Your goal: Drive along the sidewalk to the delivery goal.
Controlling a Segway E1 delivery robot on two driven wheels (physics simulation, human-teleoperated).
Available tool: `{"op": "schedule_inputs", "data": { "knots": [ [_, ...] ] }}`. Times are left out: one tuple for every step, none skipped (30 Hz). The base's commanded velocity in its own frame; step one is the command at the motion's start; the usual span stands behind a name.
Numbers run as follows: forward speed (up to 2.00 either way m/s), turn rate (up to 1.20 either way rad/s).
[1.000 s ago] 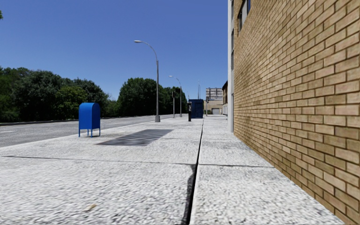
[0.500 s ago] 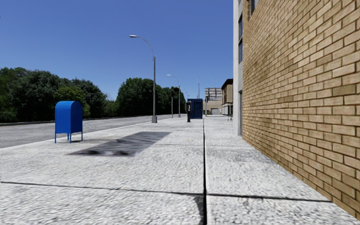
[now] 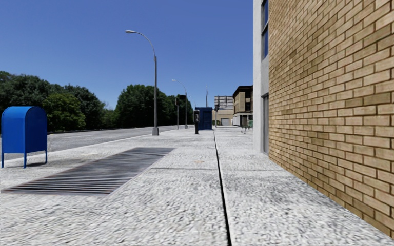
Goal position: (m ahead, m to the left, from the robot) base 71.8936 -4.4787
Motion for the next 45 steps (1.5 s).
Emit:
{"op": "schedule_inputs", "data": {
  "knots": [
    [2.0,-0.26],
    [2.0,-0.26],
    [2.0,-0.26],
    [2.0,-0.27],
    [2.0,-0.28],
    [2.0,-0.28],
    [2.0,-0.28],
    [2.0,-0.28],
    [2.0,-0.28],
    [2.0,-0.28],
    [2.0,-0.28],
    [2.0,-0.28],
    [2.0,-0.28],
    [2.0,-0.28],
    [2.0,-0.28],
    [2.0,-0.28],
    [2.0,-0.28],
    [2.0,-0.28],
    [2.0,-0.28],
    [2.0,-0.28],
    [2.0,-0.28],
    [2.0,-0.28],
    [2.0,-0.27],
    [2.0,-0.25],
    [2.0,-0.25],
    [2.0,-0.25],
    [2.0,-0.24],
    [2.0,-0.24],
    [2.0,-0.23],
    [2.0,-0.2],
    [2.0,-0.09],
    [2.0,-0.09],
    [2.0,0.0],
    [2.0,0.0],
    [2.0,0.0],
    [2.0,0.0],
    [2.0,0.0],
    [2.0,0.0],
    [2.0,0.0],
    [2.0,0.0],
    [2.0,0.0],
    [2.0,0.0],
    [2.0,0.0],
    [2.0,0.0],
    [2.0,0.0]
  ]
}}
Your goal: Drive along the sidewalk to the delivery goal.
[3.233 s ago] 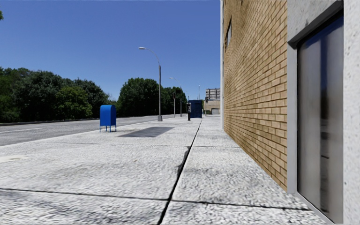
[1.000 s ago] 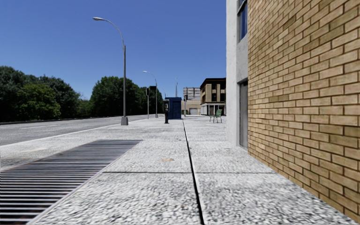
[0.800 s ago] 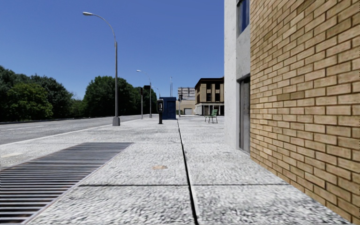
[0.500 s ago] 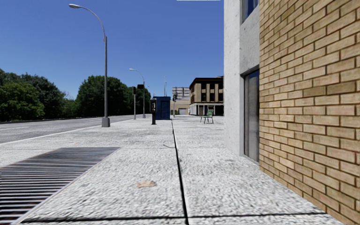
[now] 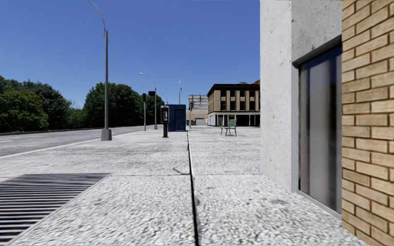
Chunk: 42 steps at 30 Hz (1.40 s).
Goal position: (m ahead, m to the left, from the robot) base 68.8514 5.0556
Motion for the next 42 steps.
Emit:
{"op": "schedule_inputs", "data": {
  "knots": [
    [2.0,0.0],
    [2.0,0.0],
    [2.0,0.0],
    [2.0,0.0],
    [2.0,0.0],
    [2.0,0.0],
    [2.0,0.0],
    [2.0,0.0],
    [2.0,0.0],
    [2.0,0.0],
    [2.0,0.0],
    [2.0,0.0],
    [2.0,0.0],
    [2.0,0.0],
    [2.0,0.0],
    [2.0,0.0],
    [2.0,0.0],
    [2.0,0.0],
    [2.0,0.0],
    [2.0,0.0],
    [2.0,0.0],
    [2.0,0.0],
    [2.0,0.0],
    [2.0,0.0],
    [2.0,0.0],
    [2.0,0.0],
    [2.0,0.0],
    [2.0,0.0],
    [2.0,0.0],
    [2.0,0.0],
    [2.0,0.0],
    [2.0,0.0],
    [2.0,0.0],
    [2.0,0.0],
    [2.0,0.0],
    [2.0,0.0],
    [2.0,0.0],
    [2.0,0.0],
    [2.0,0.0],
    [2.0,0.0],
    [2.0,0.0],
    [2.0,0.0]
  ]
}}
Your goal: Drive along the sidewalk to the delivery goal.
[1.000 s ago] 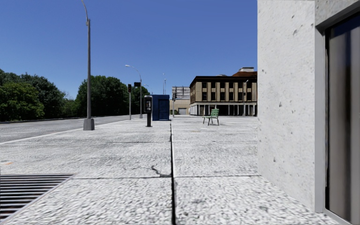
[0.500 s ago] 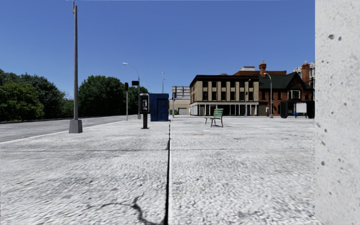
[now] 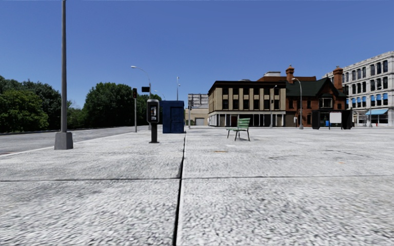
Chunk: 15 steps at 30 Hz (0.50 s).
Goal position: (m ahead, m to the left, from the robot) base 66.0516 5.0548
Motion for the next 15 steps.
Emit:
{"op": "schedule_inputs", "data": {
  "knots": [
    [2.0,0.0],
    [2.0,0.0],
    [2.0,0.0],
    [2.0,0.0],
    [2.0,0.0],
    [2.0,0.0],
    [2.0,0.0],
    [2.0,0.0],
    [2.0,0.0],
    [2.0,0.0],
    [2.0,0.0],
    [2.0,0.0],
    [2.0,0.0],
    [2.0,0.0],
    [2.0,0.0]
  ]
}}
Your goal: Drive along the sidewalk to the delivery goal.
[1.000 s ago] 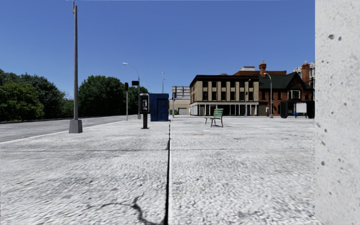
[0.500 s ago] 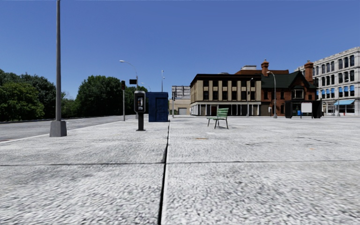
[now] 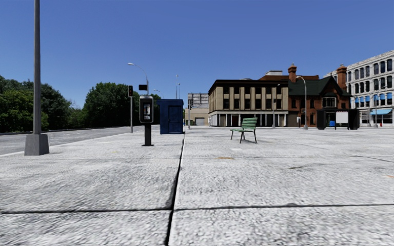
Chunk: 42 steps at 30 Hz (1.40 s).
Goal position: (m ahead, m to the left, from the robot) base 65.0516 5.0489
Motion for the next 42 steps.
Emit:
{"op": "schedule_inputs", "data": {
  "knots": [
    [2.0,0.0],
    [2.0,0.0],
    [2.0,0.0],
    [2.0,0.0],
    [2.0,0.0],
    [2.0,0.0],
    [2.0,0.0],
    [2.0,0.0],
    [2.0,0.0],
    [2.0,0.0],
    [2.0,0.0],
    [2.0,0.0],
    [2.0,0.0],
    [2.0,0.0],
    [2.0,0.0],
    [2.0,0.0],
    [2.0,0.0],
    [2.0,0.0],
    [2.0,0.0],
    [2.0,0.0],
    [2.0,0.0],
    [2.0,0.0],
    [2.0,0.0],
    [2.0,0.0],
    [2.0,0.0],
    [2.0,0.0],
    [2.0,0.0],
    [2.0,0.0],
    [2.0,0.0],
    [2.0,0.0],
    [2.0,0.0],
    [2.0,0.0],
    [2.0,0.0],
    [2.0,0.0],
    [2.0,0.0],
    [2.0,0.0],
    [2.0,0.0],
    [2.0,0.0],
    [2.0,0.0],
    [2.0,0.0],
    [2.0,0.0],
    [2.0,0.0]
  ]
}}
